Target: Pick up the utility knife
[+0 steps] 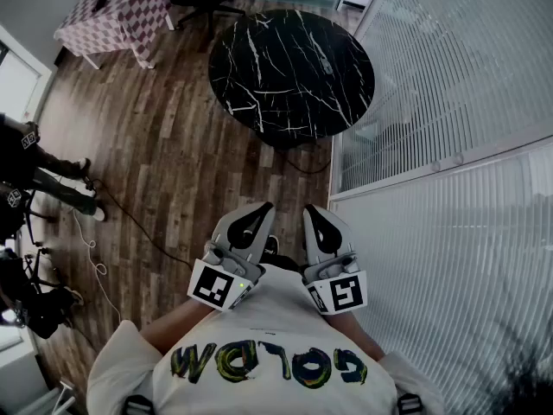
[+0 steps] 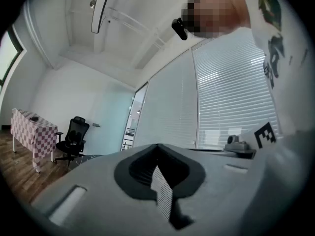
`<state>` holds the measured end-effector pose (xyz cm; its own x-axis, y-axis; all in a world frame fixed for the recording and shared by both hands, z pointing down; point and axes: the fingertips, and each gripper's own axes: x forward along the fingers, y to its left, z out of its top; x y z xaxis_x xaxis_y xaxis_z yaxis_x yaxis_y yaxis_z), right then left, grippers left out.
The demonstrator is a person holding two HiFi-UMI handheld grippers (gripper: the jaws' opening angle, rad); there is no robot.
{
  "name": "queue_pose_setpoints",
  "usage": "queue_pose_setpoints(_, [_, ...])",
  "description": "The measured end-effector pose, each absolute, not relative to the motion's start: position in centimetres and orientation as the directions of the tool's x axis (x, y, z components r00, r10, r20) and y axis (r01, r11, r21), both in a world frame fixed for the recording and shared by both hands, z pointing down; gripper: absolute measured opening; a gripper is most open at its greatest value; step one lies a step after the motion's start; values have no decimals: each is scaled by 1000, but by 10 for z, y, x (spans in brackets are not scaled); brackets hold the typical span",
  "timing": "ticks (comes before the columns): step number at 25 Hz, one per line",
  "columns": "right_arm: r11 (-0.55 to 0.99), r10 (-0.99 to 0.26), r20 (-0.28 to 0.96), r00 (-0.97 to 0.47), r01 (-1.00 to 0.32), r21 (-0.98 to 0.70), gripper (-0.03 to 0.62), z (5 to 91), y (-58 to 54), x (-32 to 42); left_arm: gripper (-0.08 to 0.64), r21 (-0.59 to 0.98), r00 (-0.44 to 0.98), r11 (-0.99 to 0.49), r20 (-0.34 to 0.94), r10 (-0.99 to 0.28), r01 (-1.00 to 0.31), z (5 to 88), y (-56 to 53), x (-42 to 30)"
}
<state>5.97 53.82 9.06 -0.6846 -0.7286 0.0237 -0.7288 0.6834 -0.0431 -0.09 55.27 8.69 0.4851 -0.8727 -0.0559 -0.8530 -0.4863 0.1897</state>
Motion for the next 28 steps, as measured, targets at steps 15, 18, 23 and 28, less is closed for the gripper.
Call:
queue_pose_setpoints(15, [691, -719, 22, -695, -717, -95, 2, 95, 526, 81, 2, 200, 470, -463, -12, -883, -864, 101, 543, 16])
queue_pose_setpoints(18, [696, -713, 30, -701, -712, -89, 2, 99, 524, 88, 2, 189, 456, -449, -10, -890, -873, 103, 541, 19])
queue_pose_setpoints(23, [711, -697, 41, -715, -698, -89, 2, 103, 519, 89, 2, 205, 437, -426, 8, -900, -881, 109, 535, 20])
queue_pose_setpoints(28, [710, -698, 44, -714, -699, -81, 2, 109, 500, 86, 2, 204, 443, -433, 5, -897, -878, 113, 517, 22])
